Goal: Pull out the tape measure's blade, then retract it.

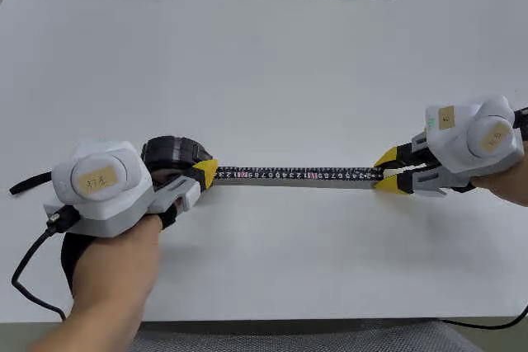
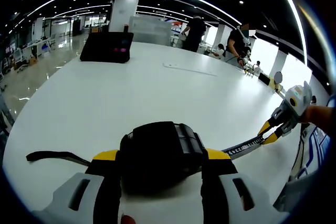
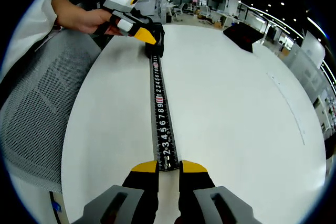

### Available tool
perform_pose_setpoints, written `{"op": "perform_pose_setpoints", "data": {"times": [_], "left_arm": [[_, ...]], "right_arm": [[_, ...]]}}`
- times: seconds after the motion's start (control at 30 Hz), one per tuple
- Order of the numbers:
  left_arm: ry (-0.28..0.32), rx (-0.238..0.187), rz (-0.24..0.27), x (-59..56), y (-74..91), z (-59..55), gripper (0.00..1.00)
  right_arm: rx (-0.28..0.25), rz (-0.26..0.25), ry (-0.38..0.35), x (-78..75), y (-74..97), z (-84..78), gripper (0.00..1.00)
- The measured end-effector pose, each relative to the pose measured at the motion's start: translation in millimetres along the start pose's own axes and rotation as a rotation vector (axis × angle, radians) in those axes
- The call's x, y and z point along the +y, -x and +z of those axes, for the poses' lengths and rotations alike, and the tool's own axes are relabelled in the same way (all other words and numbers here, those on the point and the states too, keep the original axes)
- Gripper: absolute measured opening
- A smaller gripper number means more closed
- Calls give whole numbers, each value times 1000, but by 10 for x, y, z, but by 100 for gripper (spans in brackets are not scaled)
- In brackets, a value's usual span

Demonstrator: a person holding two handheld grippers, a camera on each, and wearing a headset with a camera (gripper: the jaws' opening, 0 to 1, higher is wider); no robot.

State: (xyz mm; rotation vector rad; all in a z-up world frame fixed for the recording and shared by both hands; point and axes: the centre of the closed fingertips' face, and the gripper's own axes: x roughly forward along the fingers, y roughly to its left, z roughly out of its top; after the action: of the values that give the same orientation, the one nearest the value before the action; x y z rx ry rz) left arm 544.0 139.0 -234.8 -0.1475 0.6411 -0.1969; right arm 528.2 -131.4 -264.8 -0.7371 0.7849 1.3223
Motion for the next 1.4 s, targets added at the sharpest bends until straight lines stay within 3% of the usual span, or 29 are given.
{"op": "perform_pose_setpoints", "data": {"times": [0.4,1.4], "left_arm": [[3,17,-5,13,-5,-13,56],[34,14,-29,7,12,-17,56]], "right_arm": [[6,-1,4,-1,1,0,10],[-43,26,3,16,-167,329,10]]}}
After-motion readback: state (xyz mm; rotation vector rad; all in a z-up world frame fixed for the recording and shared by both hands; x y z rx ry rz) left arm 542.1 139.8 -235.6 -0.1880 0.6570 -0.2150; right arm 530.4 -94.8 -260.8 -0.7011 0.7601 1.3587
